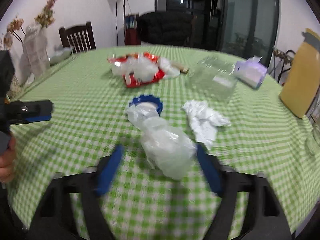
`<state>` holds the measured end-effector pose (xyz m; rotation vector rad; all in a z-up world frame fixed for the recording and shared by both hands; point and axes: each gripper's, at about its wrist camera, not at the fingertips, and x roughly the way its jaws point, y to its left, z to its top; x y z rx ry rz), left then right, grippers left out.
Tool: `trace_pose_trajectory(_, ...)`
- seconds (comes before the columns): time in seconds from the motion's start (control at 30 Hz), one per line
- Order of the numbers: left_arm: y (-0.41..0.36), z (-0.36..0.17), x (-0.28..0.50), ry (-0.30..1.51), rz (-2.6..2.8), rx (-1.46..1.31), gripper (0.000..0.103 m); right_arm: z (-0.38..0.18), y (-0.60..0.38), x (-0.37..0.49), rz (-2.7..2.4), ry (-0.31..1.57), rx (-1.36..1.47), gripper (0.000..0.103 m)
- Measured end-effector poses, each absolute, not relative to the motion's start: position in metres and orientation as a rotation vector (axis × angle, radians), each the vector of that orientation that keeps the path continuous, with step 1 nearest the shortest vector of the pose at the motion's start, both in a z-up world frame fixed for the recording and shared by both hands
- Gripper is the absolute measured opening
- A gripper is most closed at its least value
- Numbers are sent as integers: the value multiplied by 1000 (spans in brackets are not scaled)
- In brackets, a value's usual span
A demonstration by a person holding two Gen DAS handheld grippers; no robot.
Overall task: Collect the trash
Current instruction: 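Grasp the crumpled clear plastic bag with the right gripper, then grasp the blue bottle cap with the left gripper while the right gripper holds the plastic bag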
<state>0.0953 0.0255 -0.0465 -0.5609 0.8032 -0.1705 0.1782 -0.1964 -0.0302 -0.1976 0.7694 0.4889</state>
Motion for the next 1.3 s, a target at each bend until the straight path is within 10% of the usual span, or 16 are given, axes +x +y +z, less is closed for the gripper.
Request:
trace_pose_trajectory(0.2,32,-57,97,824,-183,-605,95,-41,-200,187,498,826,-134,9)
trace_pose_trajectory(0.37,20,-56,98,823,-222,-587,95,-31,-215,175,499,773,-102,11)
trace_pose_trajectory(0.47,20,-57,100,823,-236,-609,95,-20,-218,169,508,704,-69,80)
trace_pose_trajectory(0.5,20,-58,101,824,-243,-619,95,-17,-215,171,516,698,-66,82)
trace_pose_trajectory(0.73,16,-56,101,807,-305,-624,95,-17,-179,213,533,808,-138,81)
trace_pose_trajectory(0.9,12,-54,101,807,-288,-595,95,-31,-182,216,598,882,-62,37)
trace_pose_trajectory(1.3,-78,-20,169,876,-160,-108,95,-3,-302,164,398,595,28,35)
